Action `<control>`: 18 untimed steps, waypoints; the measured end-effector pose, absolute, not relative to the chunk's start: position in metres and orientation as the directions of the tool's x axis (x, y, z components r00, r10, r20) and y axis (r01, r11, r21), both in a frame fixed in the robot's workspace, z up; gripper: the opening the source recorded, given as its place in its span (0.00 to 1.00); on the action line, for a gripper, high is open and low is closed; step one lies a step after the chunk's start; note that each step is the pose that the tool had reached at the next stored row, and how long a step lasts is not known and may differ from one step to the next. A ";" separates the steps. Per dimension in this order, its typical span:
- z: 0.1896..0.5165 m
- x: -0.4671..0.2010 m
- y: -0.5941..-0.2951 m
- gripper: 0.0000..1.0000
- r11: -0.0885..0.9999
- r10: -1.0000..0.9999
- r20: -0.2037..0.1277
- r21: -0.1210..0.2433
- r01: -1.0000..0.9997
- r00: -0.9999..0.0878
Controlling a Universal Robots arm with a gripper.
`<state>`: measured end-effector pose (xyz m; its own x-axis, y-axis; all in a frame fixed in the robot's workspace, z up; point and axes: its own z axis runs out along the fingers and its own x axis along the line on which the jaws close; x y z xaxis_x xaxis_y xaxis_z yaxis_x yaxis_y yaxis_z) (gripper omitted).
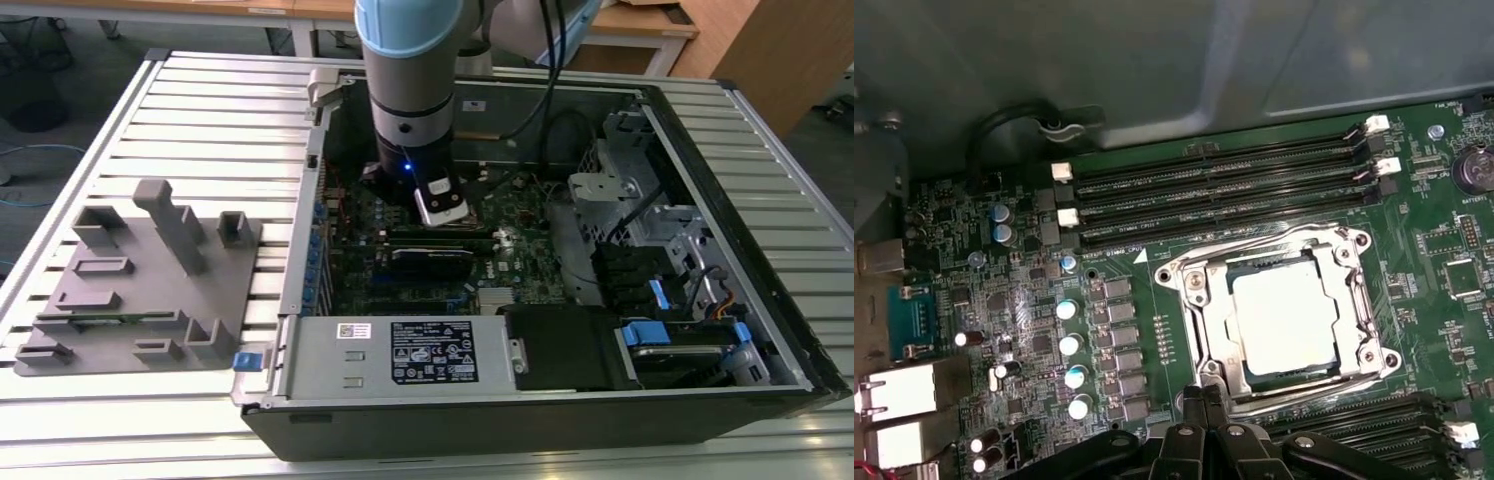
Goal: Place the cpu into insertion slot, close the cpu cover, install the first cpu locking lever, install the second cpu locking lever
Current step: 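Install the second cpu locking lever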
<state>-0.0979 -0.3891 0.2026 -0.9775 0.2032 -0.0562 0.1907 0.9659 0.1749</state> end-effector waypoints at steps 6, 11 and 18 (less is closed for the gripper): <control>0.200 -0.099 -0.391 0.11 0.965 0.203 -0.055 0.180 0.191 -0.978; 0.198 -0.099 -0.392 0.11 0.965 0.203 -0.055 0.181 0.191 -0.978; 0.196 -0.099 -0.392 0.11 0.964 0.204 -0.054 0.185 0.191 -0.978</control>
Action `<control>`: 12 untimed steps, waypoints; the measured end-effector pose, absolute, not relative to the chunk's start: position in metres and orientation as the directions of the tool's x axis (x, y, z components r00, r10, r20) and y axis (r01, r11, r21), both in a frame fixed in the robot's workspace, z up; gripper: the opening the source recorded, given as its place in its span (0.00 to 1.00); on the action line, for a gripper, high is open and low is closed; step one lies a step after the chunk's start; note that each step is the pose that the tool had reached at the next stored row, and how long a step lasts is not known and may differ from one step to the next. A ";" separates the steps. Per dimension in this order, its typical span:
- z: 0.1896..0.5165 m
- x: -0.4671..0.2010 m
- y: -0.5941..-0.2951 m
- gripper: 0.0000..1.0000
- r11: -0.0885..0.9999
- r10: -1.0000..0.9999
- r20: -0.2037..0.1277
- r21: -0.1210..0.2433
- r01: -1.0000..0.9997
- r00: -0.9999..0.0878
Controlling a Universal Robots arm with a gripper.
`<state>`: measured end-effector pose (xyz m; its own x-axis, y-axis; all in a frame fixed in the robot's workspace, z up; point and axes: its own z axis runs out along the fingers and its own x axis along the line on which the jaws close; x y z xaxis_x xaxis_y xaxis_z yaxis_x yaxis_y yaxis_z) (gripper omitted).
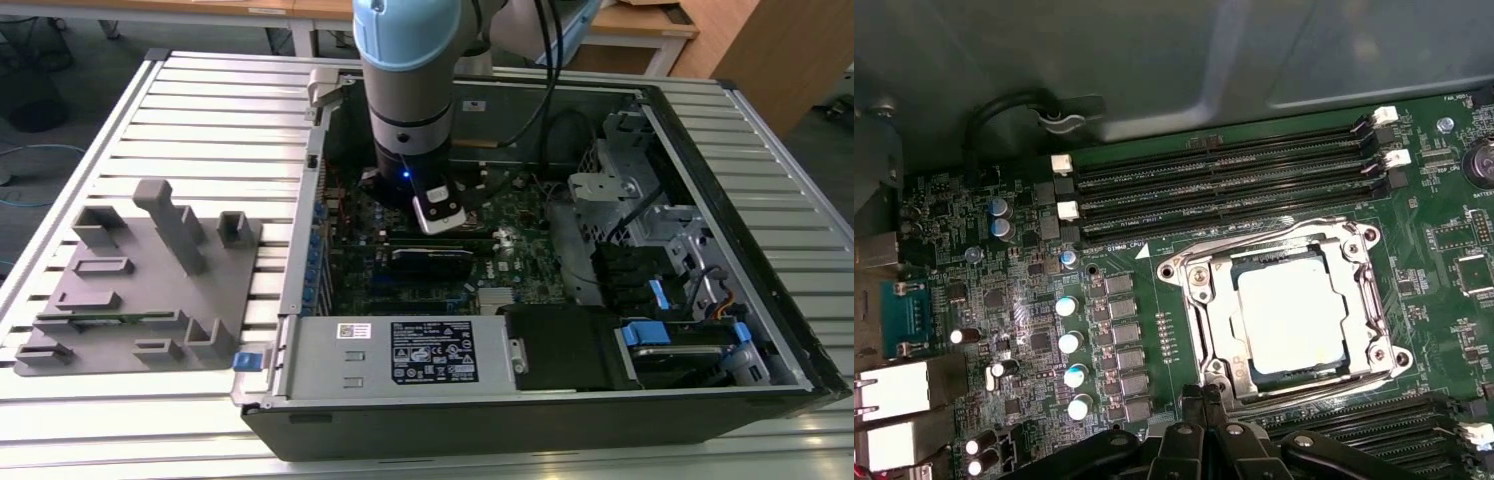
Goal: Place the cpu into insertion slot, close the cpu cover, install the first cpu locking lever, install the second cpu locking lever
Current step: 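Install the second cpu locking lever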
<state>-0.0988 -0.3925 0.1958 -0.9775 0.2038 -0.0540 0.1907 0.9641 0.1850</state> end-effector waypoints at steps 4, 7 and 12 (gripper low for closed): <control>0.195 -0.099 -0.393 0.11 0.964 0.204 -0.054 0.186 0.191 -0.978; 0.195 -0.100 -0.393 0.11 0.964 0.204 -0.054 0.185 0.191 -0.978; 0.194 -0.101 -0.394 0.11 0.964 0.204 -0.054 0.185 0.191 -0.978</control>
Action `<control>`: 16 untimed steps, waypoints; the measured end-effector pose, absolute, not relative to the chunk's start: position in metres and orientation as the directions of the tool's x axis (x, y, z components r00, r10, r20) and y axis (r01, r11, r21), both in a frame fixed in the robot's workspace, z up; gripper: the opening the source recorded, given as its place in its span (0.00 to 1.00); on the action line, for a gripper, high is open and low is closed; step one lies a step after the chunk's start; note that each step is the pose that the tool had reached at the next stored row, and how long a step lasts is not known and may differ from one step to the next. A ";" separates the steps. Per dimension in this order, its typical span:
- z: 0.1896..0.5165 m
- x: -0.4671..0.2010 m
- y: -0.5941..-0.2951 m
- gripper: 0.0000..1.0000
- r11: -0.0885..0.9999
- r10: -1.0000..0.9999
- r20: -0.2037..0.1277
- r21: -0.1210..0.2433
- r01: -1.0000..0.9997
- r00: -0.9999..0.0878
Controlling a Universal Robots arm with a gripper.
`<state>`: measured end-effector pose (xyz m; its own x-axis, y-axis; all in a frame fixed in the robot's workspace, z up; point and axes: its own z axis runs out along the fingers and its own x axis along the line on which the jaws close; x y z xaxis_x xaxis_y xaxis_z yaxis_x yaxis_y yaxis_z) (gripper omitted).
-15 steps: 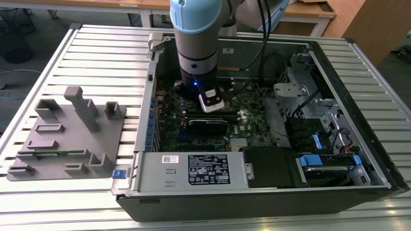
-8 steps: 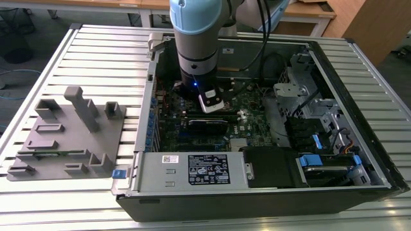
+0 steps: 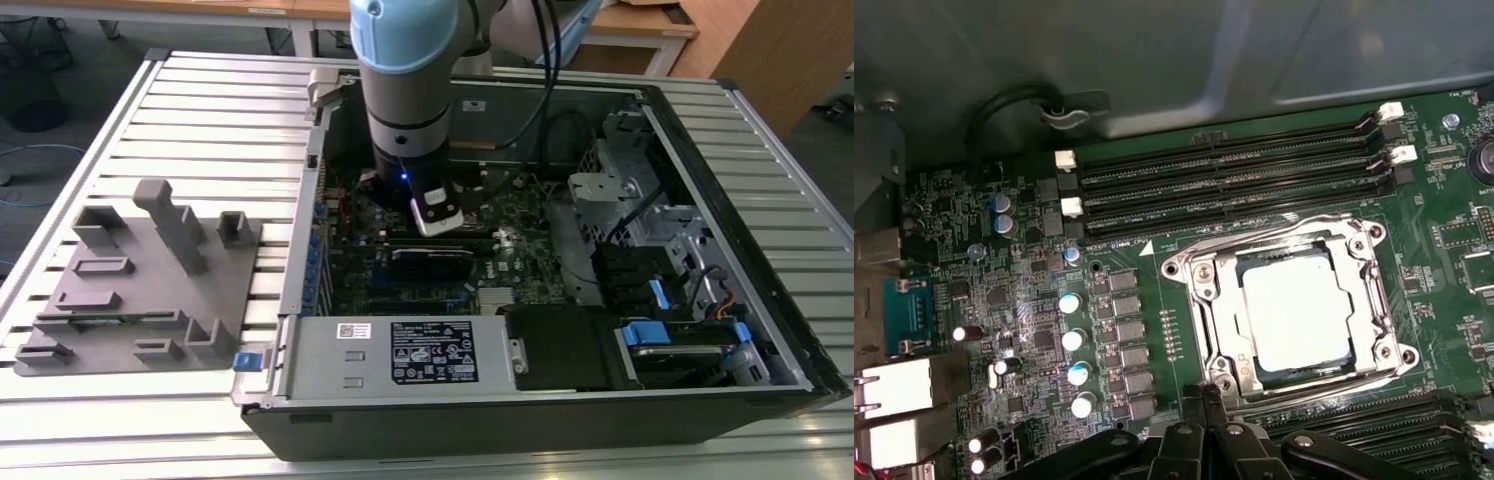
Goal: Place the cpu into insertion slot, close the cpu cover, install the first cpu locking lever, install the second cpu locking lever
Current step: 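Install the second cpu locking lever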
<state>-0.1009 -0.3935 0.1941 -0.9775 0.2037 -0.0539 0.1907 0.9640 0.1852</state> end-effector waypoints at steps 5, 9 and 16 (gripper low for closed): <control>0.193 -0.102 -0.394 0.11 0.964 0.204 -0.054 0.185 0.191 -0.978; 0.193 -0.102 -0.394 0.11 0.964 0.204 -0.054 0.185 0.191 -0.978; 0.193 -0.102 -0.394 0.11 0.965 0.203 -0.056 0.178 0.191 -0.978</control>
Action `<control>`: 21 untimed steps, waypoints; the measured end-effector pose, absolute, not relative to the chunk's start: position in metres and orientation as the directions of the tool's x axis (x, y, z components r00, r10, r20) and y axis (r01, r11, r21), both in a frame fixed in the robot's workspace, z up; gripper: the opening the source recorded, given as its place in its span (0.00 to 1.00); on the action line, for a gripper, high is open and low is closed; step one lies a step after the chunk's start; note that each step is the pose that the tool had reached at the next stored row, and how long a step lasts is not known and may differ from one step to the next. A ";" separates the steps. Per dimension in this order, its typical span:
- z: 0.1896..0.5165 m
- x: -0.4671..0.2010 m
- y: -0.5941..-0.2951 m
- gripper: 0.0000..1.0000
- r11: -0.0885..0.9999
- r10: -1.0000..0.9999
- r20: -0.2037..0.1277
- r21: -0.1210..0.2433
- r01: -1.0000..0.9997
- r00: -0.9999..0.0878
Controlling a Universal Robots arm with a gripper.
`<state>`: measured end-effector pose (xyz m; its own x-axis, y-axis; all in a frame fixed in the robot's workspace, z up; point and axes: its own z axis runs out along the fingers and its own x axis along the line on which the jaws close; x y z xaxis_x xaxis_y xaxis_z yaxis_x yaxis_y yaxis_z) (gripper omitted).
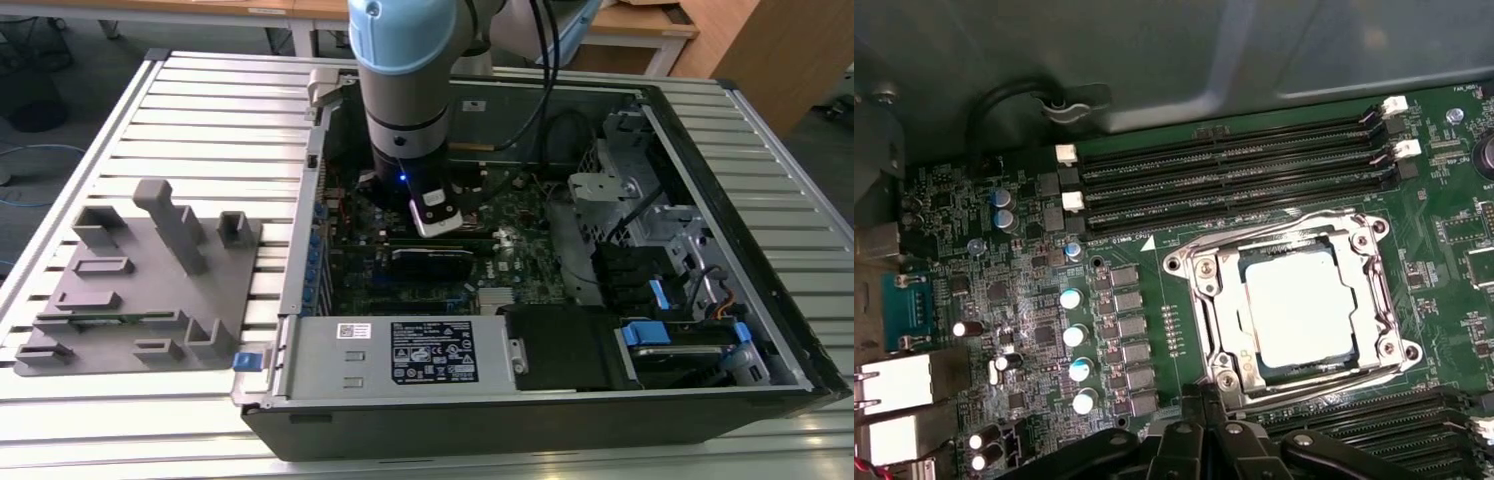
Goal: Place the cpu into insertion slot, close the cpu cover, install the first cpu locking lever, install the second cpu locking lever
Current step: 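Install the second cpu locking lever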
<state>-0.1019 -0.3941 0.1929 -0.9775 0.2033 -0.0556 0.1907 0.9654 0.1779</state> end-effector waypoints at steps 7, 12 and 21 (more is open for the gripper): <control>0.193 -0.102 -0.394 0.11 0.966 0.203 -0.056 0.174 0.191 -0.978; 0.195 -0.102 -0.394 0.11 0.966 0.203 -0.057 0.173 0.191 -0.978; 0.206 -0.102 -0.394 0.11 0.966 0.203 -0.057 0.173 0.191 -0.978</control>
<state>-0.1018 -0.3941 0.2061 -0.9775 0.2031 -0.0566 0.1907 0.9663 0.1731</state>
